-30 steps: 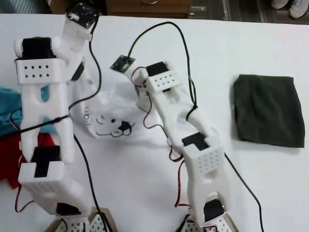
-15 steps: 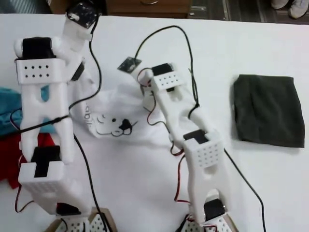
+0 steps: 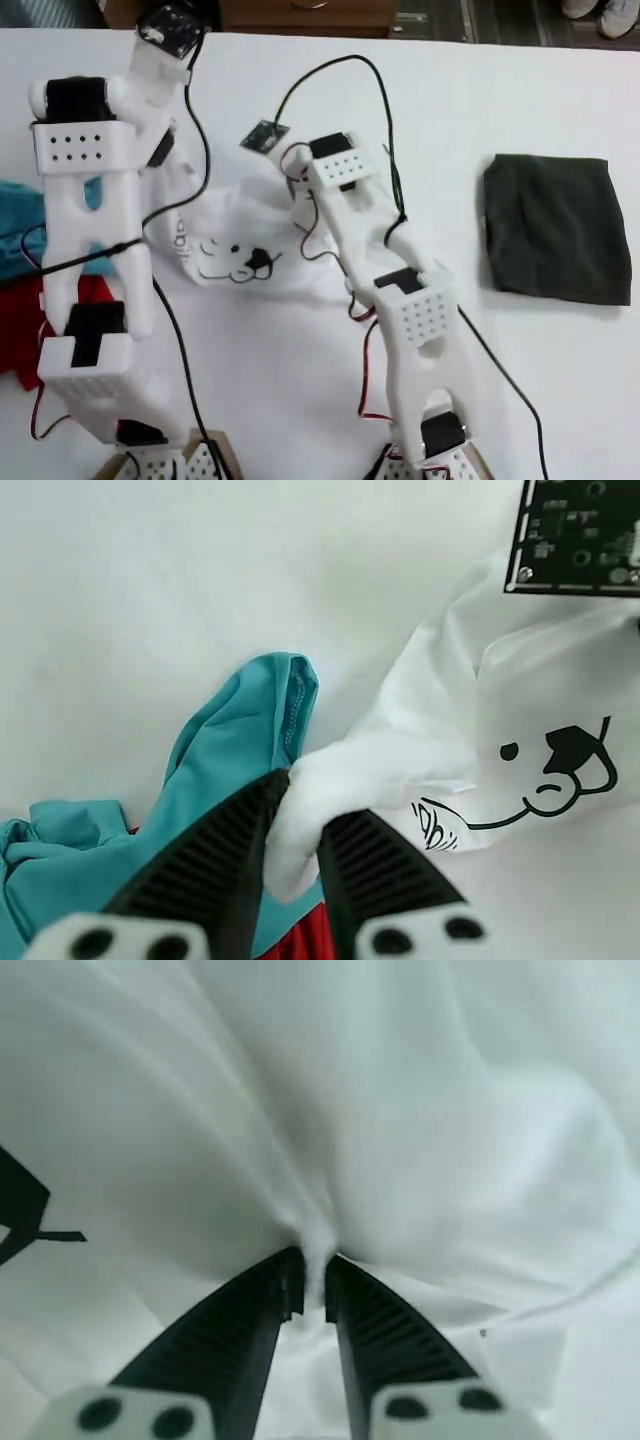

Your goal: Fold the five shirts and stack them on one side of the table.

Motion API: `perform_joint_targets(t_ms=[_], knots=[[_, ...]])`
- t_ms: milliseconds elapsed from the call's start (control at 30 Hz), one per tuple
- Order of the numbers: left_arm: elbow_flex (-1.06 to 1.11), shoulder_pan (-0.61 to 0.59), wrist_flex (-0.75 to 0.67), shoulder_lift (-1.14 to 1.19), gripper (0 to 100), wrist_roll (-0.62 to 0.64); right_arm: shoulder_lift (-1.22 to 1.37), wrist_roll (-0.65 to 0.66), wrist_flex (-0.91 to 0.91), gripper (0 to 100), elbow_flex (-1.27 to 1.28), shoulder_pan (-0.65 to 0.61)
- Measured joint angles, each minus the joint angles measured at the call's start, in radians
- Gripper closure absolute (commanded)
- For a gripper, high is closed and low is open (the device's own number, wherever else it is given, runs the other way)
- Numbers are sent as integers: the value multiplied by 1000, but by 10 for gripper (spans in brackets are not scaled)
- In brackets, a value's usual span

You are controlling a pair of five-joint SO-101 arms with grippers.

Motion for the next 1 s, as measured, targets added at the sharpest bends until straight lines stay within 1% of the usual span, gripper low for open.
perform_joint_targets(t_ms=[67, 167, 233, 600, 800, 1000], knots=[[0, 0, 0, 0, 979, 0, 0, 0, 12, 941, -5, 0], [0, 0, 0, 0, 979, 0, 0, 0, 35, 868, -6, -2], [0, 0, 0, 0, 979, 0, 0, 0, 48, 846, -6, -8], [0, 0, 0, 0, 979, 0, -14, 0, 58, 847, -5, -8], [0, 0, 0, 0, 979, 0, -14, 0, 52, 847, -3, 41], [0, 0, 0, 0, 979, 0, -14, 0, 54, 847, -29, 52]])
